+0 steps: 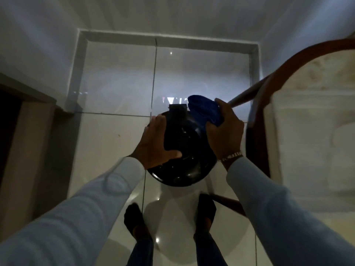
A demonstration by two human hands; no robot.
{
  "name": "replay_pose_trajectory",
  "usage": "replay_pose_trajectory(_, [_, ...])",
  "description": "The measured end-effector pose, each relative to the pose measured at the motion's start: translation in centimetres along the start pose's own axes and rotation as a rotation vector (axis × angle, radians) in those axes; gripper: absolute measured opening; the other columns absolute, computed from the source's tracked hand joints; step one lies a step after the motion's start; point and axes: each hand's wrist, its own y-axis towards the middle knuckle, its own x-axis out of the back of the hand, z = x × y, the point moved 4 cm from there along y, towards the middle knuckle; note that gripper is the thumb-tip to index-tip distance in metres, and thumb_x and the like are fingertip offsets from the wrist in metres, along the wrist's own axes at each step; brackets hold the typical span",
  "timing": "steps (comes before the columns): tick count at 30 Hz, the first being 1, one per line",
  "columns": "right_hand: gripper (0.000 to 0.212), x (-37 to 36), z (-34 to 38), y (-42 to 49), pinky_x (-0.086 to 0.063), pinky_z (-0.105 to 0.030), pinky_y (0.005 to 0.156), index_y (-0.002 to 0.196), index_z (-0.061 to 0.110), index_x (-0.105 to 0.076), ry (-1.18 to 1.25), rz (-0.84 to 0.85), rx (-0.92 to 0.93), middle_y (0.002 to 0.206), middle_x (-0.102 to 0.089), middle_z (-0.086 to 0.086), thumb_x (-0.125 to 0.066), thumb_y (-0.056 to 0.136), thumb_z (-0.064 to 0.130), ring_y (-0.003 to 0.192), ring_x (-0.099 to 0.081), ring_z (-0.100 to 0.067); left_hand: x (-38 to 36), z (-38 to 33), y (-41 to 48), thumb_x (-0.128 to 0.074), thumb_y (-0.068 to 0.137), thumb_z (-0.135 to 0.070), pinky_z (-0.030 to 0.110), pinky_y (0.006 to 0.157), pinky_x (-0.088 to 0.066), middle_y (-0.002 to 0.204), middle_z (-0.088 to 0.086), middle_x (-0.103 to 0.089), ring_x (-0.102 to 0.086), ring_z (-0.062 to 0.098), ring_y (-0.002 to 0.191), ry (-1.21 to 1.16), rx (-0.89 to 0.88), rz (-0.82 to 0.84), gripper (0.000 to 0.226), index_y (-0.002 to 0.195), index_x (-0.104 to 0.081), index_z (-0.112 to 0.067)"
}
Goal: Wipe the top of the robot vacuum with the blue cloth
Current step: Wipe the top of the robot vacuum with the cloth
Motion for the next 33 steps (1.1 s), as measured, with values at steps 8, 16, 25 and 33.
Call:
replay_pose_trajectory(8, [0.042, -7.8, -7.6, -1.7, -0.036, -0.052, 0.111, 0.113, 0.004, -0.061, -0.302, 0.45, 0.378, 0.131, -0.056, -0.019, -0.069, 0.072, 0.006, 0.13, -0.045, -0.033, -6.4, 6.4, 2.4, -0.074, 0.054, -0.07, 0.053, 0.12, 0.008, 0.158, 0.014, 0.028, 0.027, 0.029, 0.145, 0.508, -0.137, 0.179, 0.148, 0.145, 0.023, -0.008])
replay_pose_trajectory(16, [0.059, -11.2, -10.2, -1.5, -0.02, -0.063, 0.113, 0.143, 0.029, -0.035, -0.675, 0.361, 0.372, 0.158, -0.023, -0.008, -0.048, 0.09, 0.049, 0.147, -0.011, -0.036, -6.4, 7.9, 3.5, -0.071, 0.048, -0.077, 0.045, 0.121, 0.01, 0.159, 0.008, 0.026, 0.026, 0.024, 0.146, 0.478, -0.22, 0.126, 0.151, 0.146, 0.023, -0.013])
replay_pose_trajectory(25, [0.06, -10.9, -12.1, -6.0, -0.023, -0.064, 0.112, 0.146, 0.027, -0.031, -0.662, 0.235, 0.219, 0.159, -0.02, -0.011, -0.042, 0.092, 0.049, 0.146, -0.006, -0.038, -6.3, 7.9, 3.5, -0.069, 0.049, -0.08, 0.043, 0.122, 0.009, 0.159, 0.007, 0.026, 0.025, 0.025, 0.146, 0.483, -0.22, 0.142, 0.15, 0.146, 0.023, -0.013])
replay_pose_trajectory(33, [0.061, -12.4, -11.7, -4.2, -0.021, -0.065, 0.113, 0.147, 0.031, -0.024, -0.729, 0.198, 0.169, 0.16, -0.017, -0.008, -0.04, 0.092, 0.05, 0.146, -0.005, -0.04, -6.3, 8.1, 3.7, -0.067, 0.047, -0.082, 0.041, 0.12, 0.011, 0.157, 0.002, 0.028, 0.024, 0.023, 0.146, 0.444, -0.208, 0.136, 0.148, 0.144, 0.026, -0.018])
